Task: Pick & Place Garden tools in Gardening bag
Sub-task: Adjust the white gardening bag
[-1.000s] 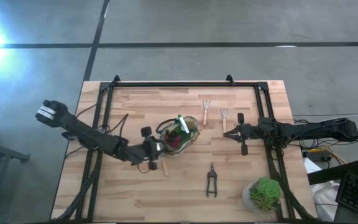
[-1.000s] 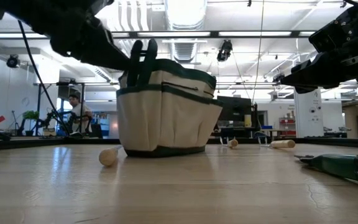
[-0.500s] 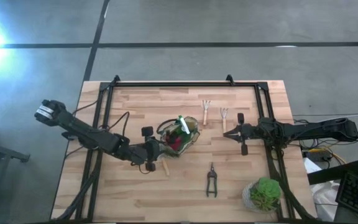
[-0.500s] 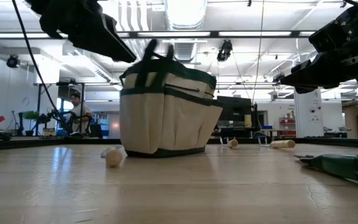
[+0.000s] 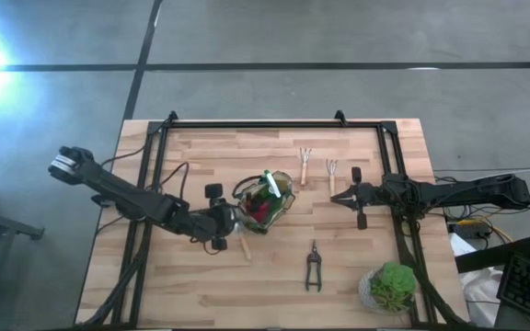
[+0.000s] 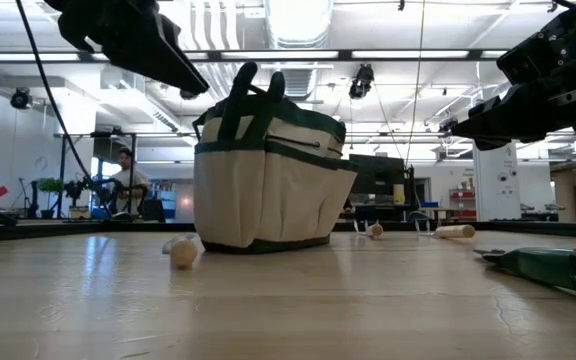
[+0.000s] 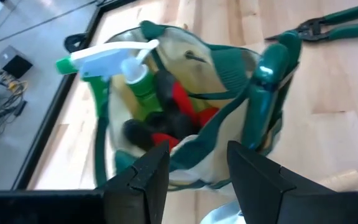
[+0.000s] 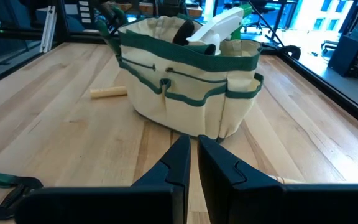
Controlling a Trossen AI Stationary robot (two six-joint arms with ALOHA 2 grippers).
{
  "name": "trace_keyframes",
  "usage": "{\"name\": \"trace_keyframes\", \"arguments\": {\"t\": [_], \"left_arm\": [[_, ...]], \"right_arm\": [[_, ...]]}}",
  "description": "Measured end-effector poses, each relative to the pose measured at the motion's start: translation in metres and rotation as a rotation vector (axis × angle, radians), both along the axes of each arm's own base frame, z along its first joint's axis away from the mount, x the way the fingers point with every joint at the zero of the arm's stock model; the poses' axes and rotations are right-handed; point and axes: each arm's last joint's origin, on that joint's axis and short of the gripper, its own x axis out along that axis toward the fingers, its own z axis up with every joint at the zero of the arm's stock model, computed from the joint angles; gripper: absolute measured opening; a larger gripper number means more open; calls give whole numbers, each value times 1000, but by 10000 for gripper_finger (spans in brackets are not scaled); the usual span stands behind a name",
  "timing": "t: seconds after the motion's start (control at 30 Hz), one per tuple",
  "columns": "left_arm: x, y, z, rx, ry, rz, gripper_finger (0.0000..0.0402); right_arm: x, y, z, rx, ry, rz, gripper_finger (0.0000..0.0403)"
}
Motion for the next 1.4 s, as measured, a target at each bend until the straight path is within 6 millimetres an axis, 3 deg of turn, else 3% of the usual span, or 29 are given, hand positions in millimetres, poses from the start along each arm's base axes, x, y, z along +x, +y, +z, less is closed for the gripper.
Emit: {"name": "trace_keyframes", "arguments": {"t": [0.43,0.8,1.0,1.17,1.4], "left_arm": [[-36,19,35,-166,-226,241,163],[-48,29,-4,-197,-391,566,158],[-51,28,-23,-322,-325,530,88],[-51,26,-25,-370,-277,484,10],[-50,24,-18,-373,-287,462,4]], "right_arm": [[0,0,0,0,0,0,27],[0,0,0,0,0,0,27],[0,0,0,0,0,0,27],[0,0,0,0,0,0,27],[0,0,0,0,0,0,27]]}}
